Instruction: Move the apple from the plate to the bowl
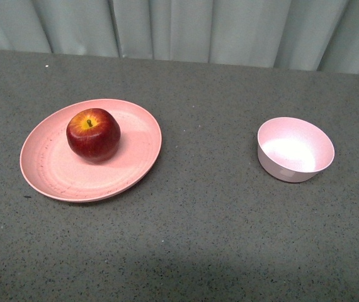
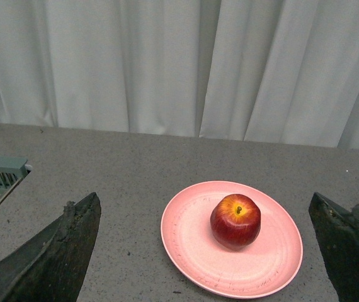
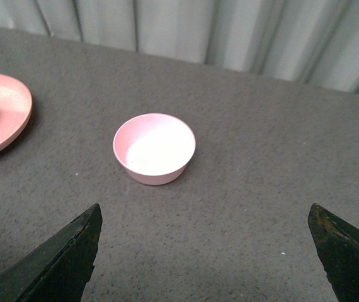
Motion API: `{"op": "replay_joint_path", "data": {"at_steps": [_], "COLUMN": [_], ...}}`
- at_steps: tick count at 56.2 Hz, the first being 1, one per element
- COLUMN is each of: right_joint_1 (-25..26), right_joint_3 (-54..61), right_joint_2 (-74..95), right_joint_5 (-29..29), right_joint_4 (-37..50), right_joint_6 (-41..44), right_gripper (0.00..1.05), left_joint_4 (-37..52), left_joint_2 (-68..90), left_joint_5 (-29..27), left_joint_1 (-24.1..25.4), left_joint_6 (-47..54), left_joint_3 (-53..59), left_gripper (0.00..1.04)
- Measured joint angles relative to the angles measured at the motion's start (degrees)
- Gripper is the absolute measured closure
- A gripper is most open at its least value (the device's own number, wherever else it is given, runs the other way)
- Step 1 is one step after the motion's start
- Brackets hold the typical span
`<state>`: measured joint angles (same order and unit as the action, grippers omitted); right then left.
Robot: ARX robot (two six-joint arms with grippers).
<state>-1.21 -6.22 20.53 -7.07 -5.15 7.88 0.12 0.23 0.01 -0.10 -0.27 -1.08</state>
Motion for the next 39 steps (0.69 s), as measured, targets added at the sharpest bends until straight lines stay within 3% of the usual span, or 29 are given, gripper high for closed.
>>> {"op": "replay_joint_path", "data": {"at_steps": [7,17,39], "right_joint_1": [-1.01,-4.48,-9.77], "right_joint_3": [-5.62,-16.5,-37.42], "right_joint_2": [18.45,44.63,78.2], "right_joint_5": [-0.98,-1.92,-2.51], "right_joint_4": [9.62,15.52,7.69], "right_joint_6": [2.16,6.4,15.34], "right_gripper": [0.09,0.09,0.09], "left_joint_4": [0.0,0.0,0.0], "left_joint_2": [0.0,0.0,0.0], "left_joint_5": [0.0,0.0,0.0], "left_joint_1": [0.0,0.0,0.0], "left_joint_6": [0.0,0.0,0.0], "left_joint_3": [0.0,0.0,0.0], "left_gripper": [0.07,0.07,0.07]}}
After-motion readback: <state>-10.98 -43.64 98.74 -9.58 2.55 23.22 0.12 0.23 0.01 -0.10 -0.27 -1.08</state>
